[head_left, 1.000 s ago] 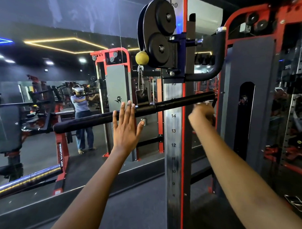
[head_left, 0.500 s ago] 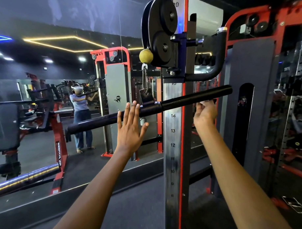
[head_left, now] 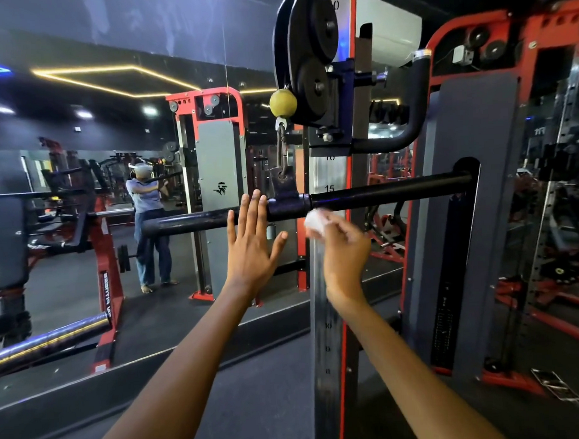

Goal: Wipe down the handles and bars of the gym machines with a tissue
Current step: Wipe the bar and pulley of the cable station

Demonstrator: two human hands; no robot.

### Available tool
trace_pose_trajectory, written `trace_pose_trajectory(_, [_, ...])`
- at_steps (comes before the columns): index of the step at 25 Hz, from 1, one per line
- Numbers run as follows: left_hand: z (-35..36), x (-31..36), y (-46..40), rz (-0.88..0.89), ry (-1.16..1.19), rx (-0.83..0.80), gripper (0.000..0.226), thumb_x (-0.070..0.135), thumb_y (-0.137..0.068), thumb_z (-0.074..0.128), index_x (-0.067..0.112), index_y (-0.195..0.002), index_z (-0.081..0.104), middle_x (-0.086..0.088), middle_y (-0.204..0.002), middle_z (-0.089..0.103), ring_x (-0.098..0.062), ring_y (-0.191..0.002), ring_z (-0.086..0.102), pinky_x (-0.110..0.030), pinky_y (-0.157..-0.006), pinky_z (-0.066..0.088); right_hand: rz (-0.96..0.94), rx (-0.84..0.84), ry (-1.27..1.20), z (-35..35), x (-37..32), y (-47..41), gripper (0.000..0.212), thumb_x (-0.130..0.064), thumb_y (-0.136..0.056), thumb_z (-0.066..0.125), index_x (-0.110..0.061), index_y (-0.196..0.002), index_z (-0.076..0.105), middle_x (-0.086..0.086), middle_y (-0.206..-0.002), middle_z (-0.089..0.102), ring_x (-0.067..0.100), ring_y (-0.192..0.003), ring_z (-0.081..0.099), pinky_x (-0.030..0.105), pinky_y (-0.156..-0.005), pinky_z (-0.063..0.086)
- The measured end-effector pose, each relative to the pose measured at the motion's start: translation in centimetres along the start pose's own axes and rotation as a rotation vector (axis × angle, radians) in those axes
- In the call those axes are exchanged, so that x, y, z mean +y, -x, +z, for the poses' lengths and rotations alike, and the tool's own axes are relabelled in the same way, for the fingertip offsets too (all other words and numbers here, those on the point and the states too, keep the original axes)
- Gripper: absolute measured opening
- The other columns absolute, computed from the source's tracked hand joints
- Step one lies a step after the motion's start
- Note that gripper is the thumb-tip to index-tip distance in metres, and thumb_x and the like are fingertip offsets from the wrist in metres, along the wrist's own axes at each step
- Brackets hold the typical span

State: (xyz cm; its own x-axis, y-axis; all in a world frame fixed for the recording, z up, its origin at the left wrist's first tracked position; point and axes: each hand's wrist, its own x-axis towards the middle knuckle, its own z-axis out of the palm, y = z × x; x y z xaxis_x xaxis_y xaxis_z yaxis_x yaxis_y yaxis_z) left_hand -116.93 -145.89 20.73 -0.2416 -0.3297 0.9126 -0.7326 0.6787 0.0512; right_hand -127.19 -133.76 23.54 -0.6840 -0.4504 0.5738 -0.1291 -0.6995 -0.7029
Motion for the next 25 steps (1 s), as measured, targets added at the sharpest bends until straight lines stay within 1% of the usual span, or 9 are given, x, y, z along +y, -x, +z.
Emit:
trace_pose_trajectory(2, [0.1, 0.1, 0.0, 0.011, 0.002, -0.006, 0.073, 0.057, -0.099, 0.015, 0.008, -0.153, 0.011, -0.006, -0.161, 0.007, -0.015, -0.148, -0.005, -0.042, -0.12, -0.004, -0.453, 0.039, 0.296, 0.8, -1.4, -2.7, 0.028, -0.001, -0.089, 0.048, -0.004, -0.111, 0.065, 0.005, -0.11, 0.065, 0.015, -0.088, 0.065, 0.023, -0.075, 0.055])
trace_pose_trajectory(5, [0.1, 0.5, -0.1, 0.012, -0.003, 0.001, 0.07, 0.051, -0.099, 0.018, 0.006, -0.152, 0.016, -0.008, -0.161, 0.011, -0.019, -0.149, 0.001, -0.044, -0.12, -0.002, -0.567, -0.287, 0.687, 3.0, -0.4, -6.9, 0.035, -0.001, -0.09, 0.051, 0.005, -0.124, 0.055, 0.018, -0.13, 0.055, 0.026, -0.121, 0.052, 0.025, -0.105, 0.038])
trace_pose_trajectory(11, [-0.3, -0.3, 0.0, 0.082, -0.043, -0.016, 0.065, 0.046, -0.1, 0.022, 0.008, -0.152, 0.015, -0.006, -0.16, 0.012, -0.019, -0.148, 0.004, -0.037, -0.12, -0.006, -1.06, -0.445, 1.04, -2.4, 3.0, -8.0, 0.037, 0.005, -0.086, 0.036, 0.006, -0.113, 0.062, 0.021, -0.112, 0.064, 0.03, -0.106, 0.063, 0.036, -0.101, 0.04])
trace_pose_trajectory(14, [-0.5, -0.1, -0.1, 0.097, -0.054, 0.001, 0.064, 0.046, -0.1, 0.023, 0.008, -0.152, 0.014, -0.005, -0.16, 0.01, -0.017, -0.148, 0.002, -0.034, -0.12, -0.01, -0.787, -0.195, 1.009, -4.1, 3.0, -9.7, 0.037, 0.012, -0.085, 0.04, 0.003, -0.113, 0.062, 0.018, -0.113, 0.065, 0.03, -0.099, 0.065, 0.038, -0.092, 0.051])
trace_pose_trajectory(16, [-0.3, 0.5, 0.0, 0.072, -0.049, 0.019, 0.064, 0.046, -0.1, 0.023, 0.008, -0.152, 0.018, -0.007, -0.16, 0.013, -0.018, -0.148, 0.002, -0.036, -0.12, -0.01, -0.709, -0.165, 0.996, -2.2, 2.5, -8.3, 0.041, 0.012, -0.084, 0.039, -0.001, -0.117, 0.06, 0.015, -0.114, 0.064, 0.028, -0.093, 0.066, 0.039, -0.08, 0.057])
trace_pose_trajectory(18, [-0.1, 0.8, 0.3, 0.042, -0.055, 0.039, 0.064, 0.044, -0.1, 0.023, 0.006, -0.151, 0.022, -0.009, -0.159, 0.016, -0.018, -0.148, 0.004, -0.038, -0.12, -0.006, -0.882, -0.338, 1.077, -1.3, 3.0, -6.6, 0.05, 0.003, -0.082, 0.027, -0.001, -0.119, 0.06, 0.017, -0.115, 0.063, 0.031, -0.099, 0.064, 0.048, -0.087, 0.053])
trace_pose_trajectory(20, [-0.2, 0.6, 0.5, 0.041, -0.065, 0.048, 0.062, 0.043, -0.101, 0.022, 0.007, -0.151, 0.023, -0.008, -0.159, 0.017, -0.015, -0.148, 0.002, -0.038, -0.12, -0.004, -0.887, -0.413, 1.097, -3.2, 2.5, -7.5, 0.055, -0.005, -0.084, 0.019, 0.0, -0.122, 0.058, 0.019, -0.122, 0.059, 0.034, -0.111, 0.057, 0.046, -0.101, 0.04])
trace_pose_trajectory(22, [-0.4, 0.3, 0.6, 0.056, -0.06, 0.038, 0.061, 0.044, -0.102, 0.019, 0.008, -0.151, 0.022, -0.006, -0.159, 0.017, -0.013, -0.148, 0.0, -0.036, -0.12, -0.005, -0.788, -0.3, 1.147, -7.2, 2.6, -10.3, 0.046, -0.003, -0.09, 0.025, 0.0, -0.126, 0.054, 0.017, -0.129, 0.055, 0.03, -0.121, 0.052, 0.035, -0.107, 0.031])
trace_pose_trajectory(25, [-0.7, 0.5, 0.5, 0.043, -0.058, 0.014, 0.064, 0.047, -0.102, 0.015, 0.008, -0.152, 0.023, -0.006, -0.16, 0.018, -0.016, -0.148, 0.003, -0.035, -0.12, -0.007, -0.524, -0.066, 1.124, -11.5, 2.7, -13.8, 0.048, 0.017, -0.085, 0.043, -0.001, -0.128, 0.051, 0.013, -0.139, 0.047, 0.025, -0.126, 0.049, 0.027, -0.107, 0.036])
